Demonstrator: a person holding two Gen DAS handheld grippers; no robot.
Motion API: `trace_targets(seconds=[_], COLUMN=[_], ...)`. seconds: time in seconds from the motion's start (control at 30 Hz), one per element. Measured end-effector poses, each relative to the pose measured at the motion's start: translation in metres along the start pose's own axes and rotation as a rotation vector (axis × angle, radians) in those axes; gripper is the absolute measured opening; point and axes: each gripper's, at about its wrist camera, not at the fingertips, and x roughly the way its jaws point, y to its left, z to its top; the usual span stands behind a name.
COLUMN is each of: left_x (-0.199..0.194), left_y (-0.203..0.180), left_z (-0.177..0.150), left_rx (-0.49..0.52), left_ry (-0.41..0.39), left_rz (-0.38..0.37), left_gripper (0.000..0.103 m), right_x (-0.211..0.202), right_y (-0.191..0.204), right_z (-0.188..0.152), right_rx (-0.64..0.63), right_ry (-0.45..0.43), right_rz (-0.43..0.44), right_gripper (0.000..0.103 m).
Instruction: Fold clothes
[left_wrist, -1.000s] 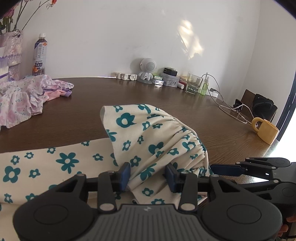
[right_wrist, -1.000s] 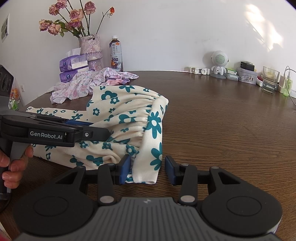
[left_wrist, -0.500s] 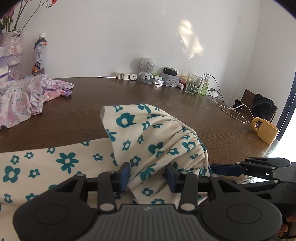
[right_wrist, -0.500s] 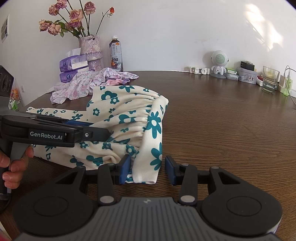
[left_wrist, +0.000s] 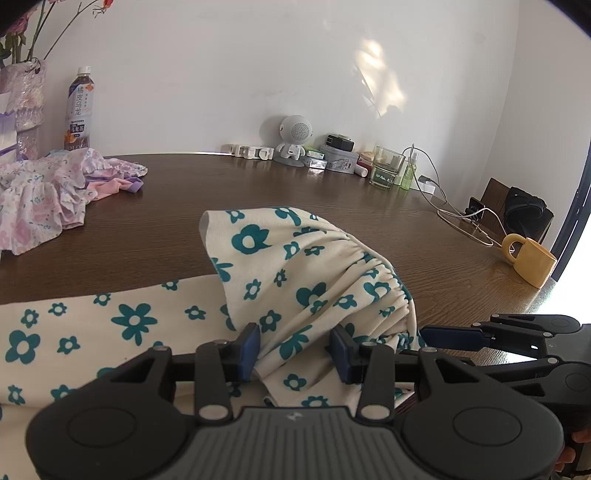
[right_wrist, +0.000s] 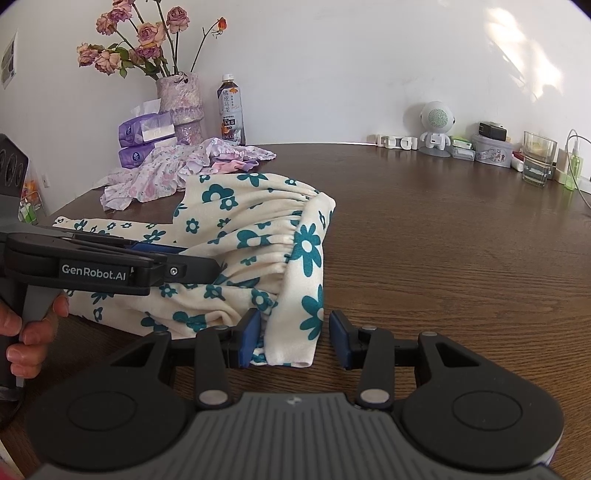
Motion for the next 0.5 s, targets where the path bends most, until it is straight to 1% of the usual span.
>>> trace_targets(seconds=[0.5], left_x=[0.0002], left_y=[-0.0008], left_z=[0.0], left_rx=[0.006], left_ry=[0.001], left_rz=[0.004], left_gripper=[0.041], right_x=[0.0005], right_y=[-0.0011], right_z=[-0.0005], right_rx=[0.007], right_ry=[0.003], right_rz=[0.006], right_gripper=[0.042])
